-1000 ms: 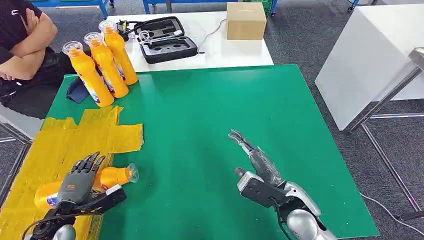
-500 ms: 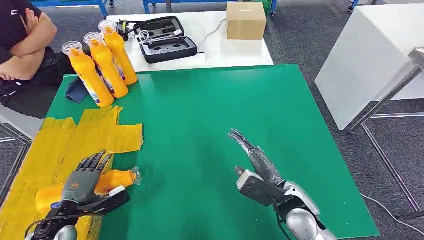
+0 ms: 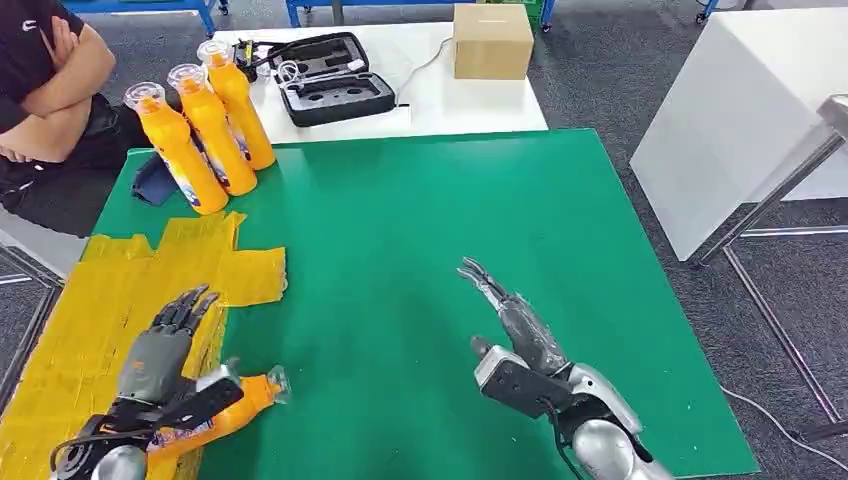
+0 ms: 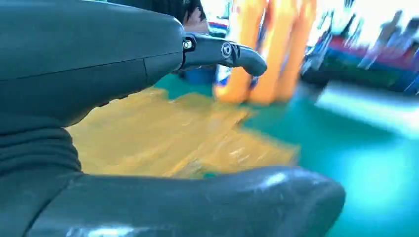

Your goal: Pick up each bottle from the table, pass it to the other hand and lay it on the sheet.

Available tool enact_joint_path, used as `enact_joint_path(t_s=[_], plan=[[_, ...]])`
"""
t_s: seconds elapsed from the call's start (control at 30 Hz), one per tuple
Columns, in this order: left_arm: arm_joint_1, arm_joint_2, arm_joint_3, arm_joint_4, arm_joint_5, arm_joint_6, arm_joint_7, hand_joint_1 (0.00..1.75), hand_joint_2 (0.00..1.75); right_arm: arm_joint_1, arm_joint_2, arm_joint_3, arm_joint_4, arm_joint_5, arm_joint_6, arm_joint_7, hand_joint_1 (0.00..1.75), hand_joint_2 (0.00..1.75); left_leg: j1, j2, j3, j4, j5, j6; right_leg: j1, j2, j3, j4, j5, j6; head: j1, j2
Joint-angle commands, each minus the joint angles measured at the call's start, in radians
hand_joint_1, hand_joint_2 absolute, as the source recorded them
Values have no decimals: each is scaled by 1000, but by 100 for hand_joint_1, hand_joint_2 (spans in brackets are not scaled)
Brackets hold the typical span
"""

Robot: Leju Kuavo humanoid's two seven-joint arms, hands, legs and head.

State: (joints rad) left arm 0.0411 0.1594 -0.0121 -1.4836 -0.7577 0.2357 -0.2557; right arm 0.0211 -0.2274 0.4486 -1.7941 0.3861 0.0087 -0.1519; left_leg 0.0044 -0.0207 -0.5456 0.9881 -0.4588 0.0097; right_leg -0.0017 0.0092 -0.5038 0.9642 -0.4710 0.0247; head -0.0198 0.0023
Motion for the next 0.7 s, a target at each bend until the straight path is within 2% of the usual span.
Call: enact_joint_path(t_s=[0.03,0.07,0.1,0.2,0.33,0.5,0.6,0.7], plan=[[-21,-152,118,-188,620,-281,-99,0,0,67,83,-27,-39,170,-186,-123,0,0,1,-1,-2,2,-1,0,1,-3,0,0,-1,0,0,0],[30,-169,102,-256,681,-325,-112,0,0,94,128,-34,-55,283,-318,-124,0,0,1,1,-1,1,-1,0,1,-1,0,0,0,0,0,0],[71,-182,79,-308,711,-358,-142,0,0,107,146,-23,-64,329,-394,-133,0,0,1,2,-1,1,-1,0,1,0,0,0,0,0,0,0],[181,-206,-26,-419,753,-402,-176,0,0,140,183,3,-86,324,-542,-167,0,0,1,4,1,0,-2,0,1,1,2,-1,-1,0,1,0],[242,-209,-136,-465,743,-357,-226,0,0,159,198,11,-99,180,-530,-238,0,0,0,2,0,0,-2,0,1,0,1,-1,-1,0,0,0],[248,-210,-149,-466,751,-367,-234,0,0,168,211,-4,-99,130,-505,-268,0,0,0,2,-1,0,-1,0,0,0,-1,-1,0,0,0,0],[290,-219,-184,-484,737,-350,-251,0,0,188,249,-3,-107,137,-538,-293,0,0,0,2,-1,0,-1,0,0,0,0,-1,0,0,0,0],[364,-199,-95,-487,786,-389,-313,0,0,138,276,82,-30,163,-546,-294,0,0,0,5,1,-1,-1,0,1,3,1,-1,0,0,0,0]])
